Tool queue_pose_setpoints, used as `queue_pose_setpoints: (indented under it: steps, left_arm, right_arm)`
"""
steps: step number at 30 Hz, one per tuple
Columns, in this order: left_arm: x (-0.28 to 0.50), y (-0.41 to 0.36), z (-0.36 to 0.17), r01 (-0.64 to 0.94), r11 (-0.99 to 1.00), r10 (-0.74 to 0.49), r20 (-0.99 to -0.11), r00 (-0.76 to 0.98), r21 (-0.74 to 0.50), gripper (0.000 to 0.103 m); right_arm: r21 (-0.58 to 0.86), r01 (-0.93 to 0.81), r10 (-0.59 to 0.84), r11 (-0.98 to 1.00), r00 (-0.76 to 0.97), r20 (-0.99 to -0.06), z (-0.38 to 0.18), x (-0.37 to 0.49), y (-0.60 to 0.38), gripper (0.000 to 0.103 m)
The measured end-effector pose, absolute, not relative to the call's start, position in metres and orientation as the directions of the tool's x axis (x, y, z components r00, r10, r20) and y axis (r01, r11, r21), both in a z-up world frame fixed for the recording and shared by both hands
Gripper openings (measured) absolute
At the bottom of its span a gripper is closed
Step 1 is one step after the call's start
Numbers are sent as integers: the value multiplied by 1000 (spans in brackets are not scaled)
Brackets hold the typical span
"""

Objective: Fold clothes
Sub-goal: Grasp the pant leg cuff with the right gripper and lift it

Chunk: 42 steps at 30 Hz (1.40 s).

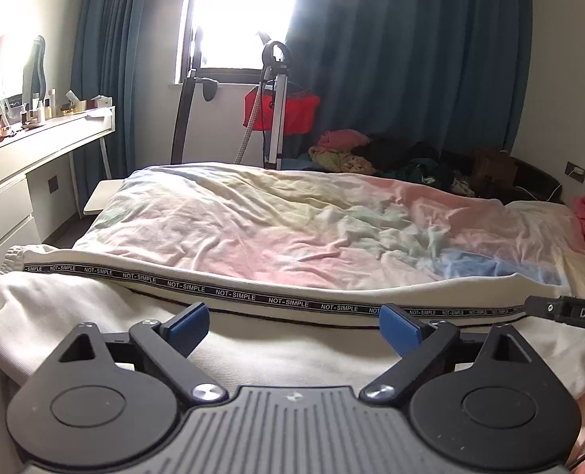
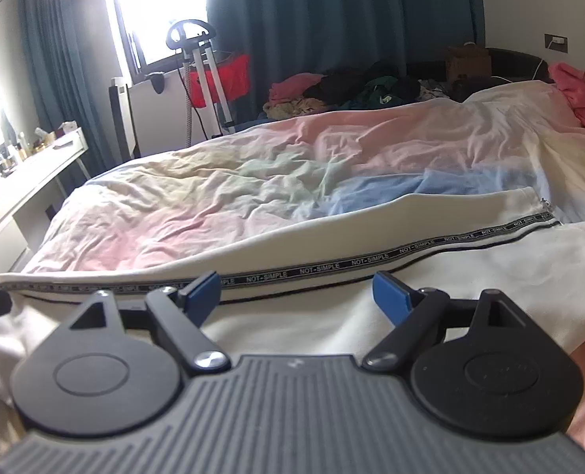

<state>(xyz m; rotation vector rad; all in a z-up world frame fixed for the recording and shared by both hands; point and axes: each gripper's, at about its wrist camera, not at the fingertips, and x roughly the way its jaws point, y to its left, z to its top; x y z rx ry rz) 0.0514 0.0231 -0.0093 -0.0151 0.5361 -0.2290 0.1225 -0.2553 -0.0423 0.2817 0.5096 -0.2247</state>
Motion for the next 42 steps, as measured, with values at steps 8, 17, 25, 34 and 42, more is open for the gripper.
queue_pose_setpoints:
  steps: [8,17,25,34,42]
  left_arm:
    - [51,12,-23,239,969,-236,-531,814,-64,99]
    - [55,-5,-39,263,964,-234,-562,794,-30,100]
    - [61,-8,-48,262,965,-227,-573,787,-23,100]
    - [78,-3,-58,208,977,-196,-571,797,-45,100]
    - [98,-22,-95,175,981,-92,-604,792,80,100]
  right_arm:
    - [352,329,-195,877,910,-365,-1,86,-318,85]
    - [598,516,-184,614,830,-527,-65,31,-462,87]
    - [831,462,-51,310,881,-471,-187,18,-503,88]
    - [860,361,-107,360,932,-346,-201,80,-532,76]
    - [776,453,-201,438,891,-406,-171,95,-535,12]
